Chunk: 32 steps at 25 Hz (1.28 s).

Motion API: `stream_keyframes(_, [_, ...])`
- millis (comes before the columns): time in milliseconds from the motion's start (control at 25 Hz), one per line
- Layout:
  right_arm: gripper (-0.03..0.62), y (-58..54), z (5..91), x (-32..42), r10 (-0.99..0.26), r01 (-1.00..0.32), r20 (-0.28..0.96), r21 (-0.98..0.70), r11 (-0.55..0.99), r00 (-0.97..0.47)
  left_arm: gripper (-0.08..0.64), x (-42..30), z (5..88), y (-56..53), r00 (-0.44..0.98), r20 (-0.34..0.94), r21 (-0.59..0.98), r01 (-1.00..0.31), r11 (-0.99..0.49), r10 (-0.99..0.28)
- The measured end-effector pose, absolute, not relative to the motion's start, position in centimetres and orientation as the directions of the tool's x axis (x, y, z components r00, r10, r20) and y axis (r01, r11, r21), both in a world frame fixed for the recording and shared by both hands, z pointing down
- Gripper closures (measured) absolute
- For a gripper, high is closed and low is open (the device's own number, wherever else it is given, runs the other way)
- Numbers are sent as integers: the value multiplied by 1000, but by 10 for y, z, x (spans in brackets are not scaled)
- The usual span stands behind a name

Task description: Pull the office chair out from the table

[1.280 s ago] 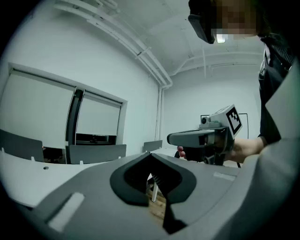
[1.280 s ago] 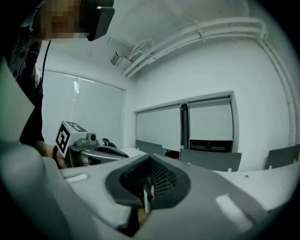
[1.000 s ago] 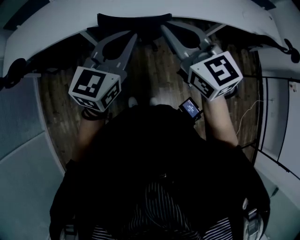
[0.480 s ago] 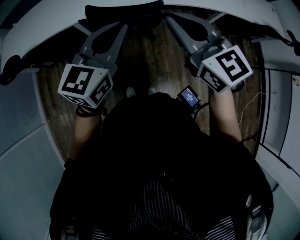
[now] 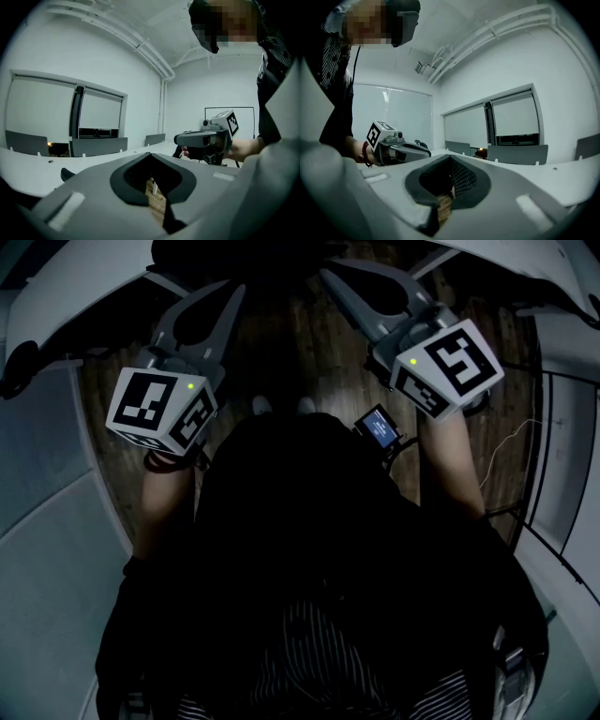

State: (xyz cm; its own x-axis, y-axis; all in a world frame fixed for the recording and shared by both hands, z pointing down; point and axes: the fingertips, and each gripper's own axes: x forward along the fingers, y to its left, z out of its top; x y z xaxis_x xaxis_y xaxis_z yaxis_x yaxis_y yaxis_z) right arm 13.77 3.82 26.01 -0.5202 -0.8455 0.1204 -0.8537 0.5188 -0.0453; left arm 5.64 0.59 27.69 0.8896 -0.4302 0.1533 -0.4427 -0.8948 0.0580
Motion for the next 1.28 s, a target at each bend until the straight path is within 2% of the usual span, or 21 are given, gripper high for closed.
stream_keyframes(520, [592,15,252,145,-852,-860,117,-32,510,-510,557,50,269,-21,881,146,54,-461,-886,-450])
stream_keyframes(600, [592,8,247,142,-857,-864,119,-14,503,-501,557,52,264,-28,897,134,28,-428,-903,-421])
stream_keyframes(760, [592,-12,244,138,-858,-864,130,13,503,-497,557,59,268,-40,942,170,-106,-274,-956,-289])
stream_keyframes(960, [592,-33,239,136,-862,-868,144,30,495,-486,557,60,261,-65,952,156,-96,-252,-963,-264])
stream_keyframes(1280, [592,-23,186,68,-857,-861,140,51,506,-495,557,5,202,-44,962,115,-122,-233,-965,-247])
